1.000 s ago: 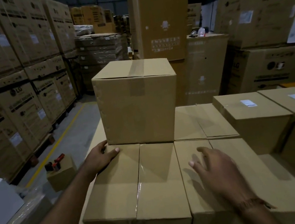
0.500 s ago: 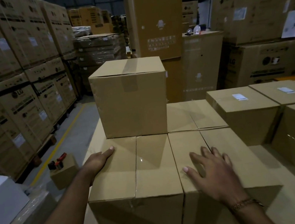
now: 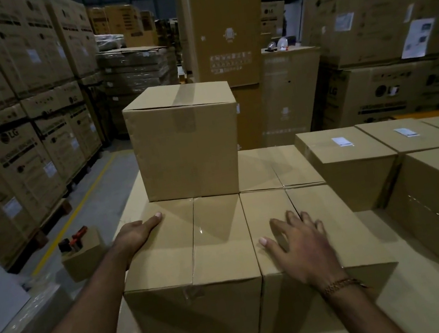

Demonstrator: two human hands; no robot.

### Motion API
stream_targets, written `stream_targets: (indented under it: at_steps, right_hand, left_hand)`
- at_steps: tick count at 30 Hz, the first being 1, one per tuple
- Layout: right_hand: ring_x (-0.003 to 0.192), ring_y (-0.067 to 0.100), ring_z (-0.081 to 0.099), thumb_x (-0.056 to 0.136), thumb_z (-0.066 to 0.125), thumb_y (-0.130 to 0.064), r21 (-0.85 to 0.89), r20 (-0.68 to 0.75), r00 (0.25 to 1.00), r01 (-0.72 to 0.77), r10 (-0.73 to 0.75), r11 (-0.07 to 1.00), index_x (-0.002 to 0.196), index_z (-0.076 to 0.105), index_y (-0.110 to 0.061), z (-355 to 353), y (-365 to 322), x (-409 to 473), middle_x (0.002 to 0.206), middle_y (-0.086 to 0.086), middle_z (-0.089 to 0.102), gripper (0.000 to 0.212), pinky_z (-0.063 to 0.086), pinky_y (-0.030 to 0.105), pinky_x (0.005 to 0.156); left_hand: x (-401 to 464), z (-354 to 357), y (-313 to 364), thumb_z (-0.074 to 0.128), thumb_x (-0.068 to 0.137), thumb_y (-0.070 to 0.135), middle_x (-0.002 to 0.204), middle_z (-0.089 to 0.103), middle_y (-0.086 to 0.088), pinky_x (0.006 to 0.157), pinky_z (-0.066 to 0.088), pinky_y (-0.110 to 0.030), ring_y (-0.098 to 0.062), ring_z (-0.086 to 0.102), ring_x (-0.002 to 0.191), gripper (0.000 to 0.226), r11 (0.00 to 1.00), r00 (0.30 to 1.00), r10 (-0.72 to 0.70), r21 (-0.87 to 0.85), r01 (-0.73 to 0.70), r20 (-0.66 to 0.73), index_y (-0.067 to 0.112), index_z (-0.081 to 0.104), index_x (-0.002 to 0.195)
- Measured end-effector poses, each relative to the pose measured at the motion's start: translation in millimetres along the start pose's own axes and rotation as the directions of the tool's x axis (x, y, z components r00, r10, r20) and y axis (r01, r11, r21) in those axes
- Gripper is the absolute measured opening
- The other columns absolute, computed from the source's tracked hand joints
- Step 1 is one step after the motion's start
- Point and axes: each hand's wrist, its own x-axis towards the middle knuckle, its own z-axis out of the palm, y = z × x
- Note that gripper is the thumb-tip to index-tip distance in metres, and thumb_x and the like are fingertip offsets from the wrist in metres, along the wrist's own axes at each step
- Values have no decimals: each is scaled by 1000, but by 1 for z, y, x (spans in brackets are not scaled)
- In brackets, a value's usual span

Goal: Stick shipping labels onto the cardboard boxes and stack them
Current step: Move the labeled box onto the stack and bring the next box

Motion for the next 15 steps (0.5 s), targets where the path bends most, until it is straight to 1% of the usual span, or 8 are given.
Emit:
stream_targets:
  at_steps: [2, 4, 6, 7, 9, 11, 13, 15]
  right_hand:
    - [162, 35, 14, 99, 31, -78, 3, -5, 1000, -2, 2, 1000, 159, 41, -37, 1, 1, 0, 173, 7, 27, 72, 12, 60, 130]
    - [161, 35, 17, 100, 31, -76, -3, -18, 1000, 6, -6, 1000, 157, 43, -37, 2, 1, 1, 172, 7, 30, 69, 14, 60, 130]
    - [159, 35, 21, 101, 32, -75, -5, -33, 999, 13, -13, 1000, 154, 46, -37, 2, 1, 1, 170, 7, 34, 67, 16, 60, 129]
    - [159, 35, 22, 101, 32, -74, -5, -38, 999, 13, -13, 1000, 154, 46, -37, 3, 1, 0, 169, 7, 35, 66, 17, 60, 129]
    - [159, 36, 23, 101, 33, -74, -3, -45, 999, 10, -10, 1000, 154, 46, -37, 5, 1, 0, 169, 7, 36, 66, 17, 60, 129]
    - [158, 35, 24, 101, 33, -73, -9, -57, 998, 5, -5, 1000, 154, 46, -37, 7, 2, 2, 168, 7, 37, 66, 19, 61, 128]
    - [157, 35, 26, 100, 30, -74, -10, -73, 997, 5, -6, 1000, 153, 47, -36, 9, 1, 0, 166, 7, 39, 67, 21, 61, 127]
    - [156, 35, 27, 98, 28, -76, -10, -77, 997, 15, -15, 1000, 152, 49, -36, 11, 0, 1, 165, 7, 40, 71, 21, 62, 127]
  left_hand:
    - [-6, 1, 4, 73, 60, 92, 123, 72, -11, 97, 57, -52, -34, 71, 104, 109, 998, 997, 27, 65, -22, -69, 13, 67, 134]
    - [-16, 4, 12, 72, 72, 85, 138, 66, -16, 103, 53, -53, -37, 66, 118, 105, 984, 985, 104, 160, -81, -140, 10, 59, 144]
    - [-26, 12, 18, 71, 82, 76, 148, 59, -18, 106, 51, -54, -39, 59, 130, 98, 958, 953, 189, 258, -127, -235, 11, 49, 152]
    - [-31, 16, 21, 71, 85, 73, 150, 57, -18, 105, 52, -55, -40, 57, 132, 96, 945, 932, 229, 292, -145, -281, 12, 45, 155]
    - [-46, 26, 30, 72, 86, 68, 151, 55, -16, 102, 53, -56, -39, 56, 134, 93, 913, 886, 313, 365, -182, -341, 15, 41, 157]
    - [-63, 34, 43, 72, 86, 65, 148, 55, -13, 98, 54, -56, -37, 56, 131, 90, 871, 846, 392, 442, -215, -361, 18, 41, 156]
    - [-82, 40, 56, 71, 87, 64, 144, 57, -11, 96, 55, -55, -36, 57, 127, 82, 839, 818, 454, 478, -260, -352, 20, 45, 151]
    - [-97, 49, 67, 68, 89, 65, 142, 59, -11, 97, 54, -54, -36, 58, 127, 79, 816, 809, 495, 490, -308, -316, 19, 47, 150]
